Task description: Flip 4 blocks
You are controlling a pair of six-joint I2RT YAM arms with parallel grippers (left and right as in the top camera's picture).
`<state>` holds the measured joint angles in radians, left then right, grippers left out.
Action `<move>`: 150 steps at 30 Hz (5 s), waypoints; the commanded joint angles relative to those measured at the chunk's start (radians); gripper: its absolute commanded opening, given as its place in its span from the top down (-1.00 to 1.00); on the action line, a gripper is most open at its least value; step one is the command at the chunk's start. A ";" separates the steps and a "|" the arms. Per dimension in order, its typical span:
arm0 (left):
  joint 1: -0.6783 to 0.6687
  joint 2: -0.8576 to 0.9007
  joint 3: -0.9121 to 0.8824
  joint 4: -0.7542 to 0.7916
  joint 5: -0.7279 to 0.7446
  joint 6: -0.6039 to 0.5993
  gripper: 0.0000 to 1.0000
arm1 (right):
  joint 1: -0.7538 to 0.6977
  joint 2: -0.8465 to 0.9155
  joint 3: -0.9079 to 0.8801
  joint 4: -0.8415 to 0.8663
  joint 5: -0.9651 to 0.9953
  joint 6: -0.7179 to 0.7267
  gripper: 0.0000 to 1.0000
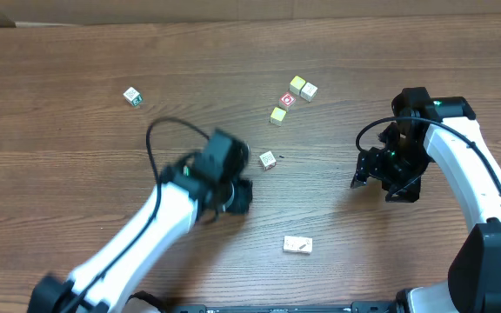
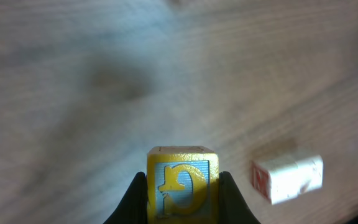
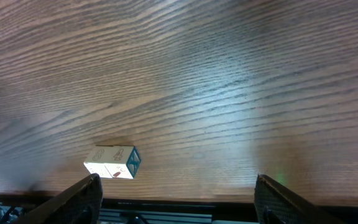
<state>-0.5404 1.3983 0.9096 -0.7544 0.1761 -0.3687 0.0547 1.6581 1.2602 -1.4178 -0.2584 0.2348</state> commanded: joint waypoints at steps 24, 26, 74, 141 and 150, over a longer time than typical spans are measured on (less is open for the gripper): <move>-0.491 -0.096 -0.341 0.352 -0.263 -0.717 0.92 | 0.002 0.001 0.009 -0.010 -0.006 -0.008 -0.58; -0.491 -0.086 -0.341 0.380 -0.281 -0.706 0.92 | 0.002 0.001 0.009 -0.010 -0.006 -0.008 -0.58; -0.491 -0.045 -0.341 0.413 -0.268 -0.693 0.26 | 0.002 0.001 0.009 -0.030 -0.005 -0.008 -0.58; -0.448 0.010 -0.346 0.315 0.210 -0.660 0.92 | 0.002 0.001 0.009 -0.035 -0.006 -0.004 -0.58; -0.418 0.112 -0.346 0.390 0.249 -0.694 0.92 | 0.002 0.001 0.009 -0.036 -0.005 -0.004 -0.58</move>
<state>-0.9741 1.4883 0.5743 -0.3729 0.4091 -1.0416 0.0547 1.6581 1.2602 -1.4563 -0.2584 0.2348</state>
